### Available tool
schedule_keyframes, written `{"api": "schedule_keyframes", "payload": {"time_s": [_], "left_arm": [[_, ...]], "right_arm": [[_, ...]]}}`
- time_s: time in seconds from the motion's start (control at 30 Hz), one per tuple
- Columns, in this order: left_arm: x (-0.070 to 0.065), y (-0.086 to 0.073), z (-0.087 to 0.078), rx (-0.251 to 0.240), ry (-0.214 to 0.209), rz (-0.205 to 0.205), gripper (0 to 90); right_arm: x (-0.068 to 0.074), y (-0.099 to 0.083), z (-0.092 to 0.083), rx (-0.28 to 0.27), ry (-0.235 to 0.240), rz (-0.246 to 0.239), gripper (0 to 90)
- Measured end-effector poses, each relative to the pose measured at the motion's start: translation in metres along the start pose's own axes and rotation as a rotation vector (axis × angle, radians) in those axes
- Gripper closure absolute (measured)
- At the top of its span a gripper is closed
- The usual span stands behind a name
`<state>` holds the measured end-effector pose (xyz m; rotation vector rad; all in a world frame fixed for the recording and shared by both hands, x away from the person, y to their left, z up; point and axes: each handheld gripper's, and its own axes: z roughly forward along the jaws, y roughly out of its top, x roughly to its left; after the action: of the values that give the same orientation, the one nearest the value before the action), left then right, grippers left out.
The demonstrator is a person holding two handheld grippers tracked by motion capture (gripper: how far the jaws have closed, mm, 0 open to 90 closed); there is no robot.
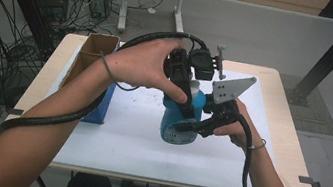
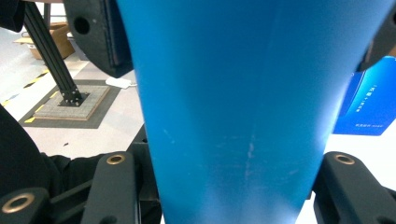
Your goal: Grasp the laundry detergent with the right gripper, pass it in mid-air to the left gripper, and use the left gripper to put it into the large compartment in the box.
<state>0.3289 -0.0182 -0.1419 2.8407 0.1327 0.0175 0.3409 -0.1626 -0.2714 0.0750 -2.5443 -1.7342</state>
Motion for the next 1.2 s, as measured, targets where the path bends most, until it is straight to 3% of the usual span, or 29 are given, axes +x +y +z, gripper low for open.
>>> {"api": "schedule_keyframes", "payload": {"time_s": [1.2], "left_arm": [[-0.0024,0.0006,0.0034,0.017,0.02,-0.013,37.9]], "right_arm": [[-0.0006,-0.0067,0.0052,-0.038,-0.005,0.005,43.5]]}}
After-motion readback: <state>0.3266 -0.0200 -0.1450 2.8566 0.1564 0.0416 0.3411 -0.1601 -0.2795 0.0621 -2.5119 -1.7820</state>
